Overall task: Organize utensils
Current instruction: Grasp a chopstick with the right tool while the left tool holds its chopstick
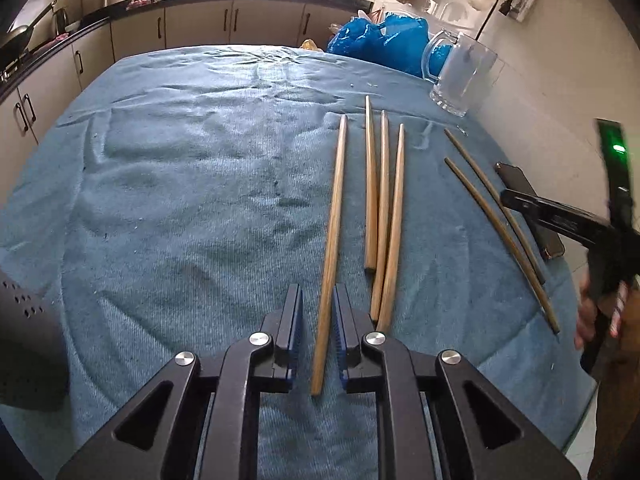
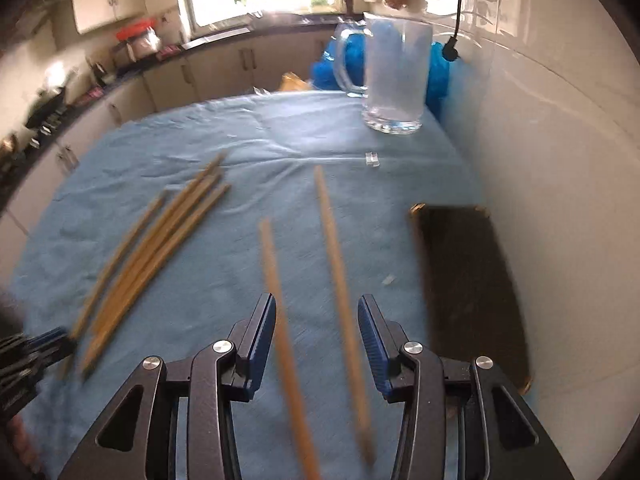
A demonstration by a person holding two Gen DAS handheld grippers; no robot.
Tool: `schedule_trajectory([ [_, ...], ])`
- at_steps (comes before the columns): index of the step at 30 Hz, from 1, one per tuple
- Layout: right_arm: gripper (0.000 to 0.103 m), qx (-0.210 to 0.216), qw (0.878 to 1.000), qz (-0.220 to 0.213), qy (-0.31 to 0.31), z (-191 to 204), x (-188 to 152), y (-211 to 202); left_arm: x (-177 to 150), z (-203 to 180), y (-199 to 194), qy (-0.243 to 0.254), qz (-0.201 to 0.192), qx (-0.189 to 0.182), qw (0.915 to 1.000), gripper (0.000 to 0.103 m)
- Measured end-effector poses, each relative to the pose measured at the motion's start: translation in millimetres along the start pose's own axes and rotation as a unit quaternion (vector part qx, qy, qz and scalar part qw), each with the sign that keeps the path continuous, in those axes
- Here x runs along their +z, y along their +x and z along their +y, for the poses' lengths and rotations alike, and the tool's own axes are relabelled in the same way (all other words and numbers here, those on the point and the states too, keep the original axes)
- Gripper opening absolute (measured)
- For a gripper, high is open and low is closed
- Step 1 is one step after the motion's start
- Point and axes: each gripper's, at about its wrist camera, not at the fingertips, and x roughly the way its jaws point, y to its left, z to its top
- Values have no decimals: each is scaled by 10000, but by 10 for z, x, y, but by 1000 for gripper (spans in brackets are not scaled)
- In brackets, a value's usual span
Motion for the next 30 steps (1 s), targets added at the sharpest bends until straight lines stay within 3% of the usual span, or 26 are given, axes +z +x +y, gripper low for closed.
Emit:
schedule_trajectory([
  [4, 43, -294, 9986, 408, -139, -46, 140, 302, 73, -9, 60, 33, -5, 15, 10000, 14],
  [6, 13, -236, 9988, 419, -85, -53, 170, 325, 97, -4, 73, -6, 29, -5, 10000, 6],
  [7, 9, -146, 9987, 489, 45, -62, 180, 325, 96, 7, 66, -58, 51, -13, 10000, 6],
  [13, 8, -256, 9973, 654, 214, -58, 19, 185, -36, 147, -64, -436, 244, -158, 9986, 6],
  [19, 8, -445, 9957, 773, 255, -170, -427, -141, -469, 350, -386, -644, 457, -417, 9960, 6],
  [26, 8, -329, 9952, 797, 456, -273, -1016, -591, -999, 397, -755, -454, 555, -623, 9955, 6],
  [30, 8, -230, 9948, 784, 605, -259, -1281, -813, -1172, 351, -906, -137, 606, -510, 9968, 6],
])
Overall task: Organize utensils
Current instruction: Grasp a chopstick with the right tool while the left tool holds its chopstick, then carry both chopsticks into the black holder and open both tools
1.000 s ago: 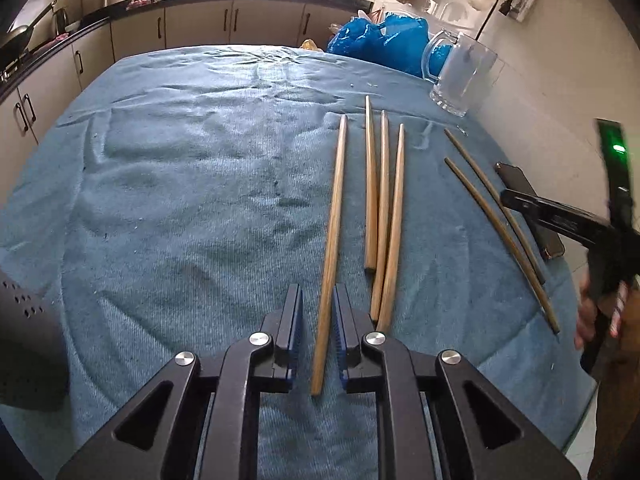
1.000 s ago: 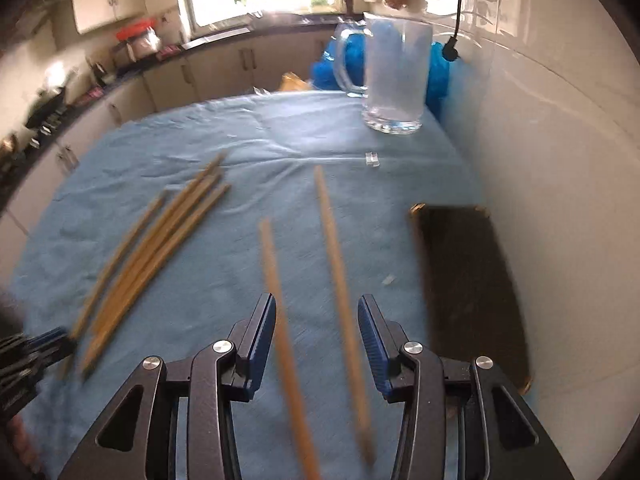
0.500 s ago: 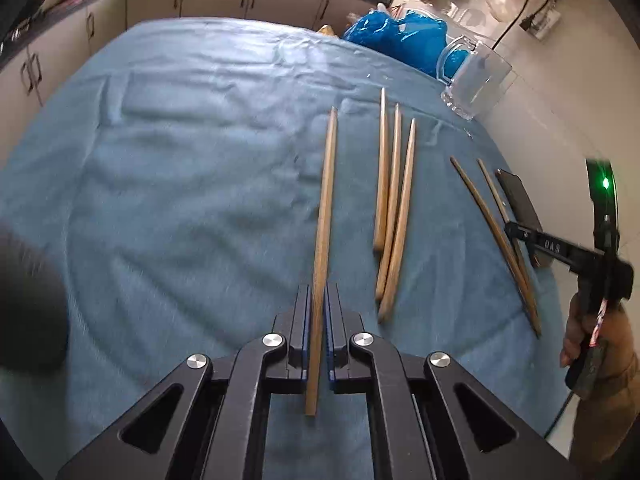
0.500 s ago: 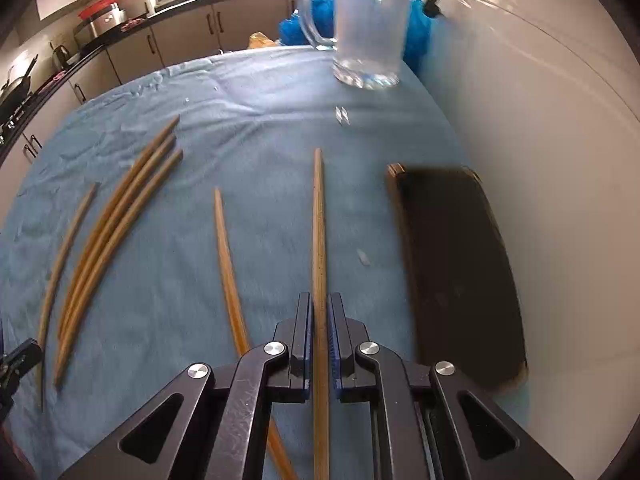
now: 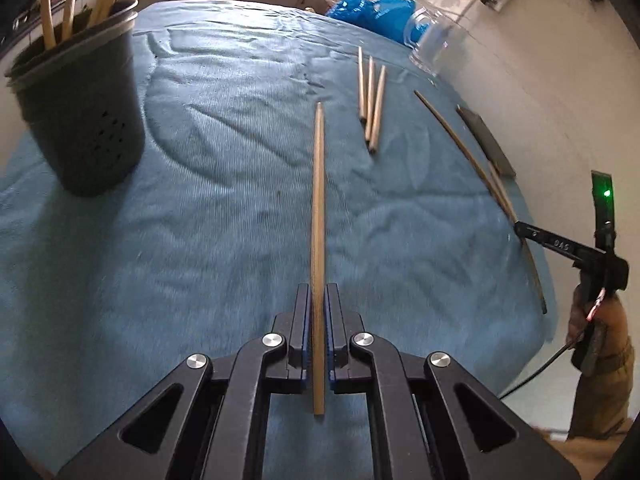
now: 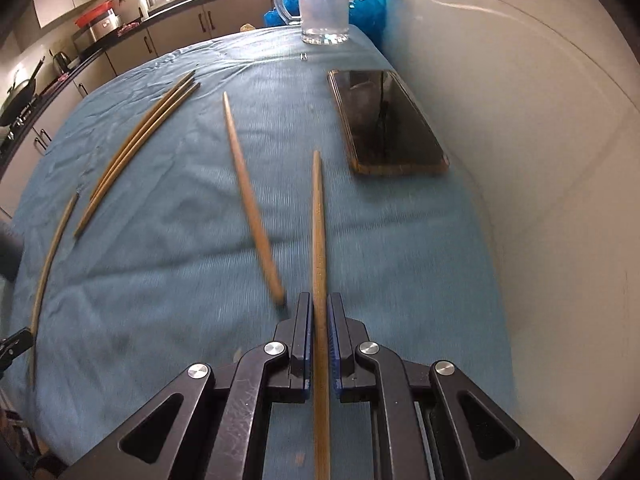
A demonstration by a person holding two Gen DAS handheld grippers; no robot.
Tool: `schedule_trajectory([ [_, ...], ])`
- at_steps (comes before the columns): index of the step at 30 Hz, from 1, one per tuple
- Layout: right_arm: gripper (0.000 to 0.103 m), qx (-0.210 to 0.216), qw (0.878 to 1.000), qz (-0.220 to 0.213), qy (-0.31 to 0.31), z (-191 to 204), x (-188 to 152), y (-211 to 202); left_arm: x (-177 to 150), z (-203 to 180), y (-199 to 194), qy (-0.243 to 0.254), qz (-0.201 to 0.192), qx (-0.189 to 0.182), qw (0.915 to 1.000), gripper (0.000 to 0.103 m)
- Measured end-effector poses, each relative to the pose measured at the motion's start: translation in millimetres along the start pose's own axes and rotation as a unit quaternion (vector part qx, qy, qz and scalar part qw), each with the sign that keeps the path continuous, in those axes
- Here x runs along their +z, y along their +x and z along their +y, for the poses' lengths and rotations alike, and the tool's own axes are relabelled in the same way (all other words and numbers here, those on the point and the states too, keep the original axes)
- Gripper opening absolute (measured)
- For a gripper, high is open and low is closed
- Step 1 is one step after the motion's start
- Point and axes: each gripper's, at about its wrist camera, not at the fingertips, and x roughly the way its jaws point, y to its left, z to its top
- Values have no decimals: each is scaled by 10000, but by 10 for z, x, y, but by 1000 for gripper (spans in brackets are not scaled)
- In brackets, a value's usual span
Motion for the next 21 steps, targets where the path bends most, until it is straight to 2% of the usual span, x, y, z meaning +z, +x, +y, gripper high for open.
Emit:
schedule_trajectory([
  [3, 9, 63, 9999, 134, 57, -3, -186, -55, -45, -35, -93, 99, 137, 33, 9999, 6],
  [6, 11, 69, 9997, 242, 29, -34, -238, -87, 11, -85, -205, 227, 84, 134, 9996, 7],
  [7, 12, 117, 9994, 326, 22, -51, -215, -80, 38, -83, -229, 242, 53, 175, 9995, 12],
  [10, 18, 117, 9984, 537, -103, -48, -117, -42, 242, -156, -142, 367, 92, 378, 9986, 35],
  [11, 21, 90, 9979, 598, -226, -24, -55, -19, 319, -165, -84, 378, 111, 417, 9984, 36],
  [17, 22, -219, 9920, 985, -764, 69, 339, 177, 751, -220, 423, 475, 431, 860, 9942, 36],
  [19, 22, -250, 9896, 1112, -880, 107, 462, 238, 858, -234, 472, 493, 400, 998, 9930, 36],
  [21, 22, -280, 9871, 1232, -982, 142, 530, 287, 945, -234, 530, 457, 534, 932, 9932, 36],
])
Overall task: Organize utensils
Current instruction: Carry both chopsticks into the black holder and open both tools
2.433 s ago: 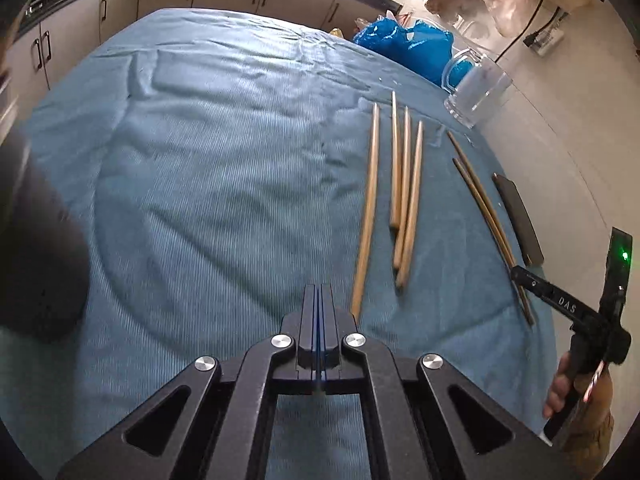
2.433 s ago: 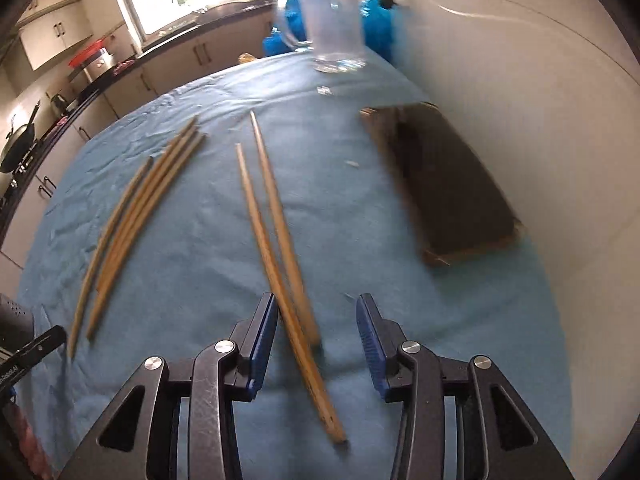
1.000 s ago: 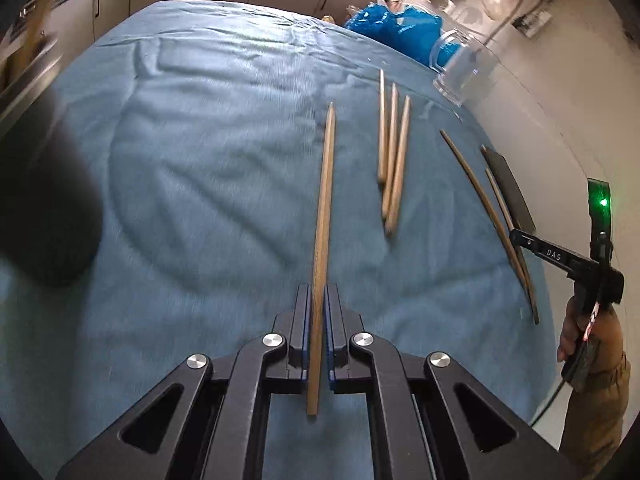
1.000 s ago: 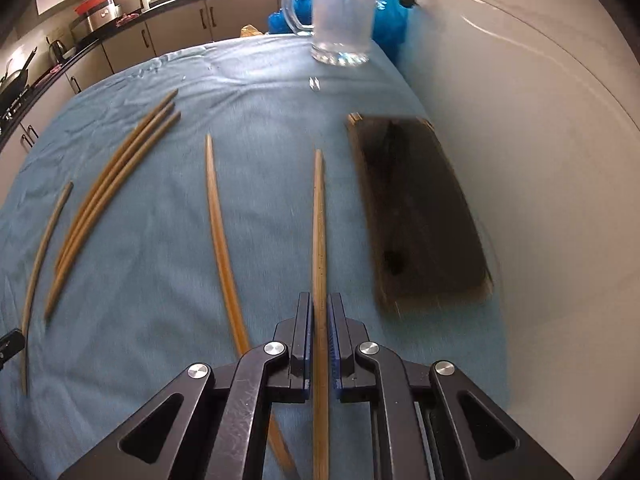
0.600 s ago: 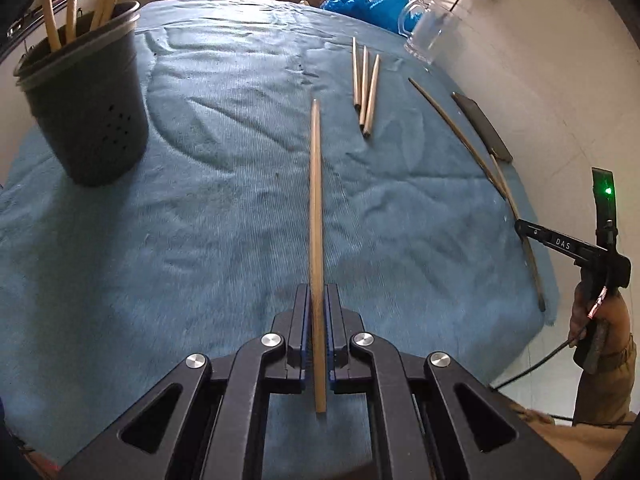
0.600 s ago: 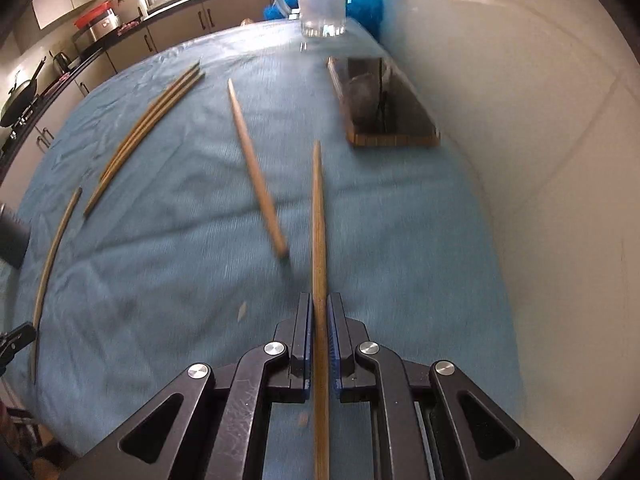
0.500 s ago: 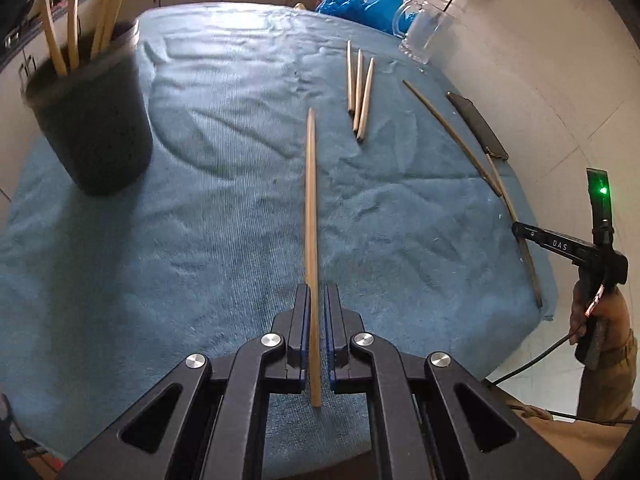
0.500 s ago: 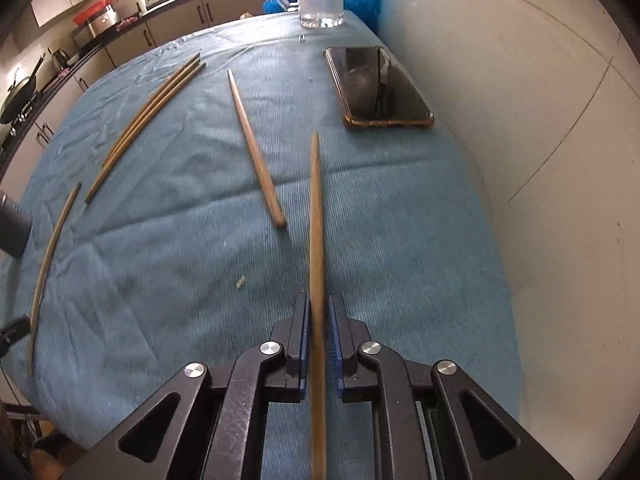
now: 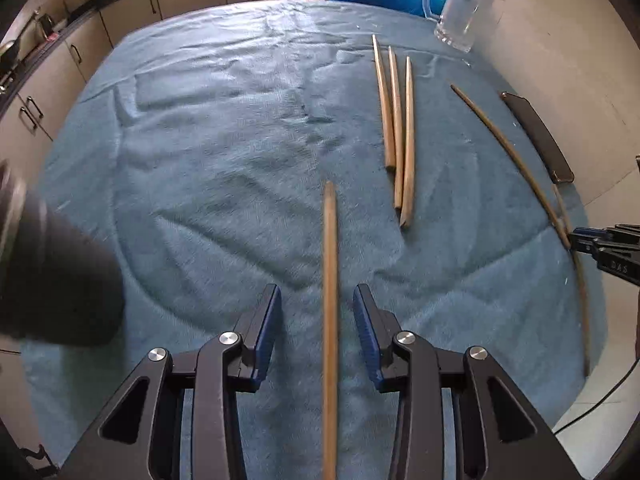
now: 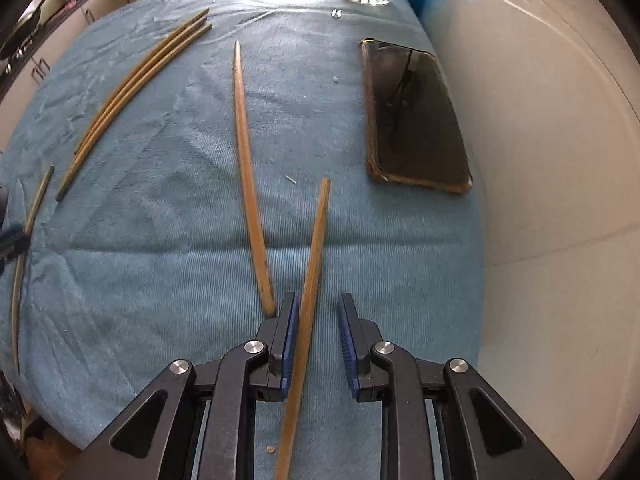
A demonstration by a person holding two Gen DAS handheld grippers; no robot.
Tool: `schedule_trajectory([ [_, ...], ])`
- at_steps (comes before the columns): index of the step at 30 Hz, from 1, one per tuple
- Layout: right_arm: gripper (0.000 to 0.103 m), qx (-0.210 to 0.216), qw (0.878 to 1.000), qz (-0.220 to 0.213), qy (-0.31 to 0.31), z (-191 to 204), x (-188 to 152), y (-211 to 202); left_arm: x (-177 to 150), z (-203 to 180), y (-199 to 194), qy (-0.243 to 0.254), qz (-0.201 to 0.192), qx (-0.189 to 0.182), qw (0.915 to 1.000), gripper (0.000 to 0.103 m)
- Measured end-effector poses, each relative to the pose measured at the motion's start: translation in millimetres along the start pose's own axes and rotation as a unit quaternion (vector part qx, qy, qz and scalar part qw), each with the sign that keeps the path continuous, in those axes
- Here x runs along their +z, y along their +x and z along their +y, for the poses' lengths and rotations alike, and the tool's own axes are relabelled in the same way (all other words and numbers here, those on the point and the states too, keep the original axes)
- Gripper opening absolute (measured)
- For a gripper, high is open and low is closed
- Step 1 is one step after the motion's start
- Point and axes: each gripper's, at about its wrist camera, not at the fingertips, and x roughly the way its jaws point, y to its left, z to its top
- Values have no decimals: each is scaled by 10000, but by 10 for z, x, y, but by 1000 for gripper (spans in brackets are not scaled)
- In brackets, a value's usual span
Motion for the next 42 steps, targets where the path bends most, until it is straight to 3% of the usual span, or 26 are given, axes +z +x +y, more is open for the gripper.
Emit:
schedule_trajectory([
  [7, 21, 69, 9991, 414, -36, 24, 275, 96, 223, -26, 92, 20, 56, 74, 10000, 36],
  [9, 16, 126, 9991, 410, -11, 9, 330, 118, 260, -54, 121, 65, 27, 92, 9999, 36],
  [11, 10, 204, 9993, 298, -39, -3, 327, 118, 273, -73, 133, 143, 14, 116, 9998, 34],
  [12, 9, 200, 9996, 207, -43, -8, 311, 111, 263, -74, 124, 182, -15, 106, 9998, 25],
  [13, 8, 191, 9998, 82, -50, 2, 285, 95, 243, -63, 115, 178, -10, 56, 9998, 8],
  [23, 7, 654, 9913, -1073, 393, -150, -316, -402, -84, 17, -513, 5, -965, -535, 9939, 7],
  [32, 7, 914, 9695, -2241, 392, 69, -648, -1154, -435, 43, -1194, -128, -1962, -1034, 9750, 7],
  [42, 7, 1326, 9365, -3243, -150, 715, -669, -1640, -720, 251, -1833, -423, -3055, -1085, 9450, 7],
])
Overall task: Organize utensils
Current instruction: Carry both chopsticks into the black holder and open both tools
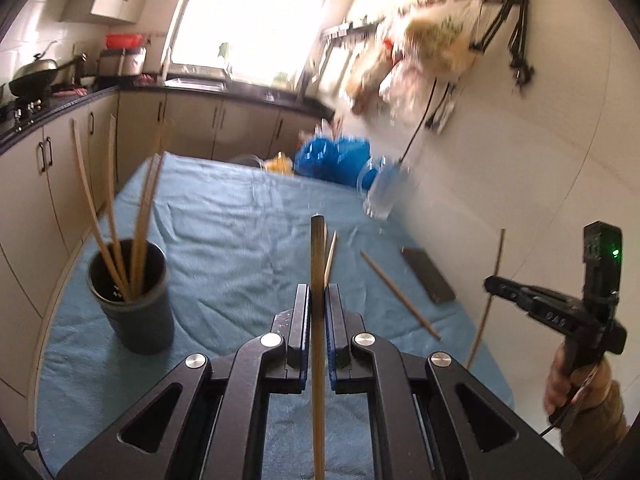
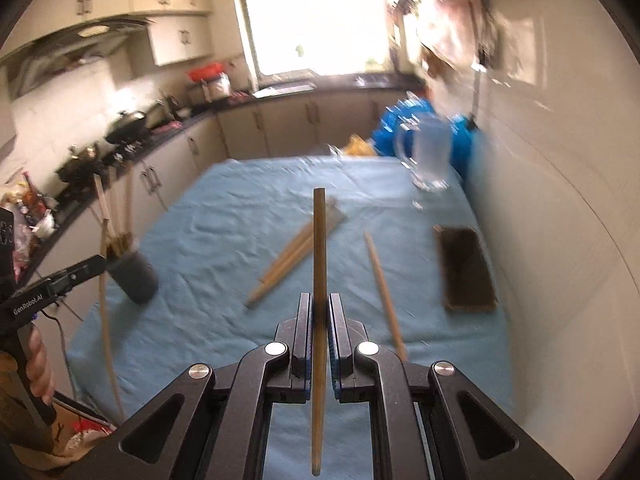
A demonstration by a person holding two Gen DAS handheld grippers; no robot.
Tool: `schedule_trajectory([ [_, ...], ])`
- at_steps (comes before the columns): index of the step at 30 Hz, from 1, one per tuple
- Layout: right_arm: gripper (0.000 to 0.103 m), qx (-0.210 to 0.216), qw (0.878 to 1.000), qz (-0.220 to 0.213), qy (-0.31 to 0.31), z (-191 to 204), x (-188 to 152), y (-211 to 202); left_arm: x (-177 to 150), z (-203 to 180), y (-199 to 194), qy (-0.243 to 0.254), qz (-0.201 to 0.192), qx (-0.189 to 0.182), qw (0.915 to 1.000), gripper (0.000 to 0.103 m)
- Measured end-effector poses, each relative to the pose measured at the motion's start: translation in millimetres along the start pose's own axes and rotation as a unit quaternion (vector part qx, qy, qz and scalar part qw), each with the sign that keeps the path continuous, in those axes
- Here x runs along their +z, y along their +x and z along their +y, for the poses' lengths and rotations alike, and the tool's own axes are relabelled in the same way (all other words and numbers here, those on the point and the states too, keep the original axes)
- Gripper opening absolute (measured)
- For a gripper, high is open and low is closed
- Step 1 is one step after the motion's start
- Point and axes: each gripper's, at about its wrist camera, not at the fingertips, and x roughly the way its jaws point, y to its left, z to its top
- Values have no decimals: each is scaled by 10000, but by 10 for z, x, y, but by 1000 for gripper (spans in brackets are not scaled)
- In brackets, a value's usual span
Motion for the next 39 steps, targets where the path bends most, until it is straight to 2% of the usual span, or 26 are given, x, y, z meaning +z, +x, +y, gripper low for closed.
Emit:
schedule_trajectory([
  [5, 7, 471, 9983, -327, -78, 378, 206, 70, 190, 107, -349, -132, -639, 110, 9978, 7],
  [9, 7, 842, 9947, -550, -203, 716, 424, 135, 414, 282, -603, -135, -1335, 668, 9887, 7],
  [12, 7, 1198, 9898, -725, -261, 1014, 612, 233, 589, 450, -695, -210, -1705, 991, 9801, 7],
  [17, 8, 1685, 9802, -968, -383, 1575, 902, 452, 845, 750, -646, -410, -2071, 1405, 9673, 7],
  [23, 8, 2001, 9682, -1421, -483, 2109, 1215, 717, 1094, 973, -486, -424, -2391, 1824, 9528, 7],
  [26, 8, 2104, 9653, -1496, -388, 2263, 1338, 933, 1163, 1088, -377, -422, -2416, 1855, 9515, 7],
  [29, 8, 2016, 9673, -1486, -397, 2356, 1355, 1164, 1153, 1185, -167, -392, -2270, 1861, 9552, 7],
  [34, 8, 1958, 9764, -853, -333, 2391, 1237, 1675, 994, 1310, 107, -434, -1830, 1915, 9633, 7],
  [39, 8, 1935, 9794, -479, -312, 2298, 1081, 1899, 876, 1374, 245, -451, -1573, 2002, 9660, 7],
])
